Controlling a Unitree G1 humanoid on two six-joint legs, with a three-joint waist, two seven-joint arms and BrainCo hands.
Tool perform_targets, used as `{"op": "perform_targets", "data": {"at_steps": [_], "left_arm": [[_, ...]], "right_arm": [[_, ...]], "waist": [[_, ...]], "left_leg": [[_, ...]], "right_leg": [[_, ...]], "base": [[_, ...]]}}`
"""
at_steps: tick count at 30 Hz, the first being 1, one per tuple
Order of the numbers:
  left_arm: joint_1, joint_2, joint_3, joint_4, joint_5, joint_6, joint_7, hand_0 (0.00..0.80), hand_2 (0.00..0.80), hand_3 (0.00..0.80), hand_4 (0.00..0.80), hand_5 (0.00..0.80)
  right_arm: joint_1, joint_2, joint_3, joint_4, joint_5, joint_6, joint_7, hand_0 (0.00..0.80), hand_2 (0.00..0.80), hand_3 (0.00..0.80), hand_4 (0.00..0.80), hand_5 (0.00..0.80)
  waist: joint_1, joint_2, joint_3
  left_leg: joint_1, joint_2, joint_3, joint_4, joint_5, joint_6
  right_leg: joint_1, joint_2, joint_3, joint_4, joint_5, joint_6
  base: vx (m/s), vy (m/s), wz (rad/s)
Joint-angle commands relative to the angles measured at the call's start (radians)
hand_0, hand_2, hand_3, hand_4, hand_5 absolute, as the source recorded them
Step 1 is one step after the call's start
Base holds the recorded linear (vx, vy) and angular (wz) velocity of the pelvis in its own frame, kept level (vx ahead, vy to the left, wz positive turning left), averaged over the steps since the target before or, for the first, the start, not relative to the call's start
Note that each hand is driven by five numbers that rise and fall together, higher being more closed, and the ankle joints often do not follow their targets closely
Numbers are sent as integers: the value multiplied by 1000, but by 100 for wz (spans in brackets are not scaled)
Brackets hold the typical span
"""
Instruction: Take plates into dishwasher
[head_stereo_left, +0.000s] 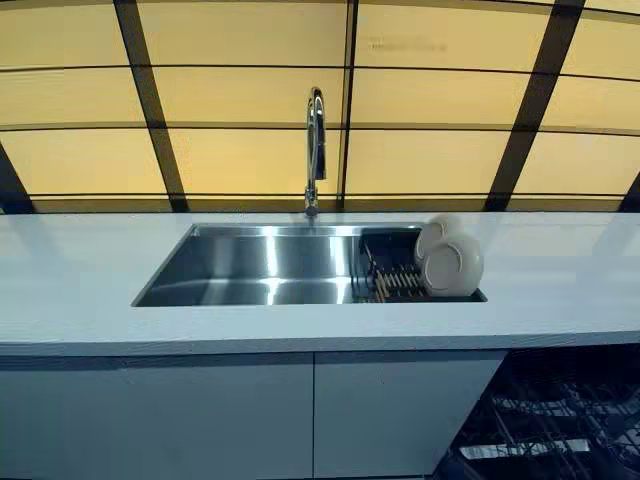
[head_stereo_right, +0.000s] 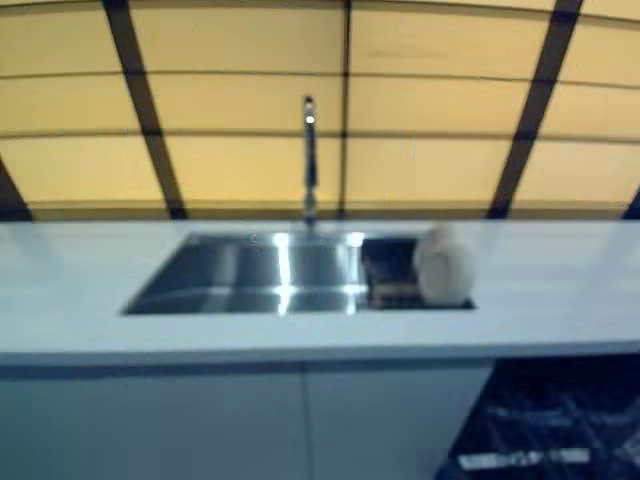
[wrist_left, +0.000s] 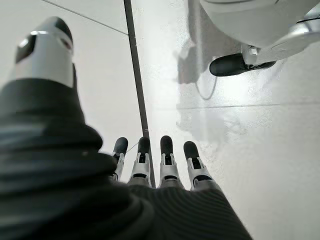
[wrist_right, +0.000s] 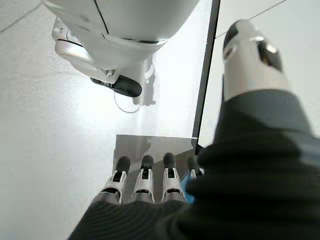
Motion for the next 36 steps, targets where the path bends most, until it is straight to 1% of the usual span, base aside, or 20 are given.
{"op": "perform_targets", "data": {"at_steps": [1, 11, 17, 20, 25, 36], "left_arm": [[-77, 8, 4, 21, -22, -43, 6, 0, 0, 0, 0, 0], [-78, 4, 2, 23, -24, -41, -11, 0, 0, 0, 0, 0], [-79, 2, 0, 29, -14, -19, -5, 0, 0, 0, 0, 0], [-76, 2, -1, 33, -3, -13, -6, 0, 0, 0, 0, 0], [-77, 2, 0, 39, -1, -10, -10, 0, 0, 0, 0, 0], [-82, 5, -2, 33, 0, -1, -4, 0, 0, 0, 0, 0]], "right_arm": [[-52, 3, -15, 20, 27, -25, -11, 0, 0, 0, 0, 0], [-50, 7, -12, 24, 25, -27, -10, 0, 0, 0, 0, 0], [-50, 9, -9, 22, 28, -28, -6, 0, 0, 0, 0, 0], [-50, 9, -9, 26, 22, -21, 14, 0, 0, 0, 0, 0], [-47, 8, -9, 28, 27, -16, 7, 0, 0, 0, 0, 0], [-37, 8, -20, 25, 48, -37, 8, 0, 0, 0, 0, 0]], "waist": [[1, -39, 31], [2, -40, 31], [0, -41, 29], [0, -41, 29], [-2, -42, 32], [-8, -46, 35]], "left_leg": [[-45, -4, 29, 1, 70, 9], [-45, -3, 30, 0, 71, 8], [-45, -4, 31, 0, 71, 8], [-45, -4, 32, 0, 70, 8], [-45, -5, 34, 0, 70, 8], [-45, -8, 42, 0, 67, 11]], "right_leg": [[38, -24, -25, 11, -9, 33], [38, -25, -29, 11, -8, 34], [37, -25, -29, 10, -6, 35], [36, -24, -29, 9, -6, 35], [35, -25, -28, 8, -4, 36], [31, -29, -25, 11, 0, 41]], "base": [[0, 0, 0], [0, 0, 0], [0, 0, 0], [0, 0, 0], [0, 0, 0], [0, 0, 0]]}}
